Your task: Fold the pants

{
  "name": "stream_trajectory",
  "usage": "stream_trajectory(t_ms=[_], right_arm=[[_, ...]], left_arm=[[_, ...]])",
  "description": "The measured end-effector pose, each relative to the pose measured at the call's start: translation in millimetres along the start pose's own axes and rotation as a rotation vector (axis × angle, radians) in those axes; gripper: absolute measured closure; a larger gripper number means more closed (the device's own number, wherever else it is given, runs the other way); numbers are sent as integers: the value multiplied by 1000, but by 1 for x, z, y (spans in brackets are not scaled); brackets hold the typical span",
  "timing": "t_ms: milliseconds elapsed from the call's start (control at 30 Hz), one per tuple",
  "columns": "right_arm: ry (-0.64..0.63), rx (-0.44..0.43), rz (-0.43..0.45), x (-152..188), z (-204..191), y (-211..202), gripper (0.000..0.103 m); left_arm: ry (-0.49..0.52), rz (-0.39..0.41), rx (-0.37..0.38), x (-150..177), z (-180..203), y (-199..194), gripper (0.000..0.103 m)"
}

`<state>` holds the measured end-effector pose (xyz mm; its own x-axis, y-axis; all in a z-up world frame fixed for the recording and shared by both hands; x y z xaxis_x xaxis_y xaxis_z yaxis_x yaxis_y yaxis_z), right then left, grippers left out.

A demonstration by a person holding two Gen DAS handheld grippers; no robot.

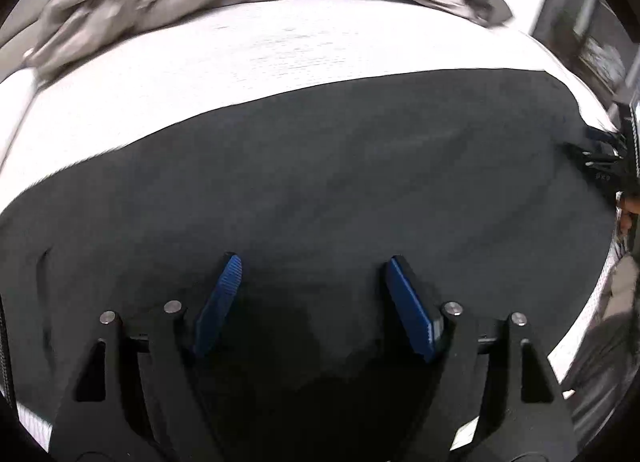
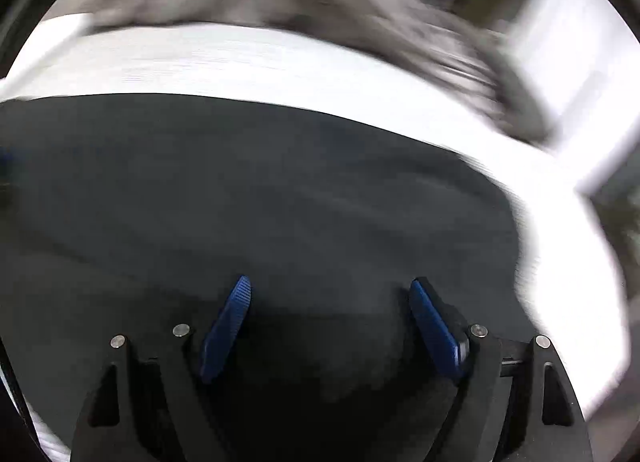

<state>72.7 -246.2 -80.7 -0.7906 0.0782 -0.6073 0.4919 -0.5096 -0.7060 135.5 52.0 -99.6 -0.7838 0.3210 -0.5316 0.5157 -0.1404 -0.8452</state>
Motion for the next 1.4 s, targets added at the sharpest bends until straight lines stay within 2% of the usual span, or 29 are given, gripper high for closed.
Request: stream_trajectory(t_ms=[33,100,133,200,233,300,367,500,567,600,667,700,733,767,833,867,900,967,1067,1133,1167,1200,1267,1333,1400], right_arm=[[39,55,-7,5,28,5,21],[138,34,-11,12,63,6,21],[154,16,-7,10,64,4,21],[137,3,18,7,56,-12,21],[126,-26,23,5,47,-17,21],[34,-187,39,7,5,-43,21],[-54,-274,77,2,-33,-60,20],[-172,-462,17,19,-98,-68,20],[-230,-451,21,29,-93,-58,20],[-234,-439,11,32,-83,-51,20],[-136,-394,-13,31,-32,-25,20],[-77,-345,-11,29,-3,-15,20],[13,-245,10,26,42,-3,28],[76,-247,16,25,65,2,31],[193,-103,28,25,116,14,29],[221,-53,27,26,132,16,19],[250,-75,26,27,137,16,19],[254,-63,35,20,133,13,21],[189,-44,121,-2,107,-10,22],[167,-74,170,-14,78,-30,22],[184,-126,170,-20,59,-36,21],[203,-206,138,-26,36,-34,21],[160,-311,65,-32,-3,-21,21],[76,-361,49,-39,-50,-19,21],[15,-403,15,-45,-87,-11,21]], left_arm=[[-20,6,-4,6,-6,-3,28],[-45,26,-16,10,-13,-9,28],[-49,28,-20,14,-8,-15,28],[-33,34,27,11,6,-22,28],[-13,47,39,9,19,-31,28],[35,100,53,-5,44,-45,28],[69,129,118,-16,72,-49,28],[190,92,223,-22,124,-28,27],[221,51,206,-10,130,-13,26],[214,63,214,-4,128,-11,26],[184,70,218,2,116,-17,25],[159,69,206,5,106,-19,21],[138,68,194,7,94,-19,19],[119,65,183,10,84,-19,19],[88,62,174,14,68,-18,19],[79,58,166,14,65,-19,19],[68,58,160,15,61,-20,19],[48,54,146,12,56,-22,19],[19,81,129,2,49,-28,20],[-1,98,152,-19,59,-29,20],[-4,102,158,-27,65,-28,20],[2,96,164,-38,72,-24,20],[16,79,162,-60,86,-10,20],[15,48,148,-74,94,9,20],[7,-12,103,-76,92,31,20]])
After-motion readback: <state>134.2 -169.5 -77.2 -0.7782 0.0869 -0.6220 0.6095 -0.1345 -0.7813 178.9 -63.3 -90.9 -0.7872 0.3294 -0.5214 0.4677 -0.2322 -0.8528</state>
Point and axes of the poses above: each gripper's, at about its wrist camera, not at the fingertips, and y roughly the way its jaws point, z to its right, x to its underside, the point moved 8 cm from there along y, roughly the way its jaws point, and after that the axes turned 12 degrees about y, right-handed, at the moved point
